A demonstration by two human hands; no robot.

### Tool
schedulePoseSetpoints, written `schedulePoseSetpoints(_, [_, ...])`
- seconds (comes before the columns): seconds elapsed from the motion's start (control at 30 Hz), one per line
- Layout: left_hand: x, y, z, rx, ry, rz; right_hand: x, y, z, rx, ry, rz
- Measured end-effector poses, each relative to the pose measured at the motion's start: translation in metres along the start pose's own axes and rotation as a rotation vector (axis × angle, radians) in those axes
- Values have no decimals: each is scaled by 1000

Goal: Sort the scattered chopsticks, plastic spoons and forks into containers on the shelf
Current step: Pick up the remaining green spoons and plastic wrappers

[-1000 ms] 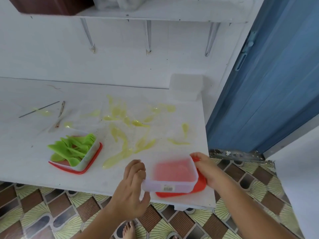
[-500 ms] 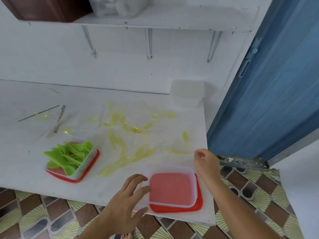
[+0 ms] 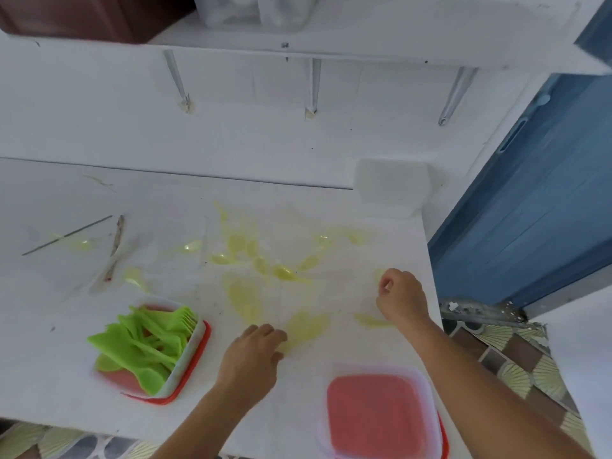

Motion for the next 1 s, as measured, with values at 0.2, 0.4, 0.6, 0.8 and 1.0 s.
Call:
schedulePoseSetpoints(0.2, [18,10,-38,-80,-470,-36,55,-71,-11,-79,692,153])
schedulePoseSetpoints(0.4, [-3,35,-64,185,-882,-233,115,-100,46,90,993,435])
schedulePoseSetpoints(0.6, [-6,44,-50,121,-1159,-391,136,-95,61,-29,916,477])
schedulePoseSetpoints(0.8, [3,51,-28,290,-1218,-359,153,-98,66,218,1145,387])
schedulePoseSetpoints(1.0, [7,57,-35,333,-1302,-379,101,-61,32,67,69,5])
Point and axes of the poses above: each hand's wrist, its own y-axis towards the middle knuckle, its own z-axis out of the palm, x = y × z, the point moved 5 cm from there along y, towards the middle knuckle, and after that the axes turned 5 degrees about -z, right-handed, at the moved point
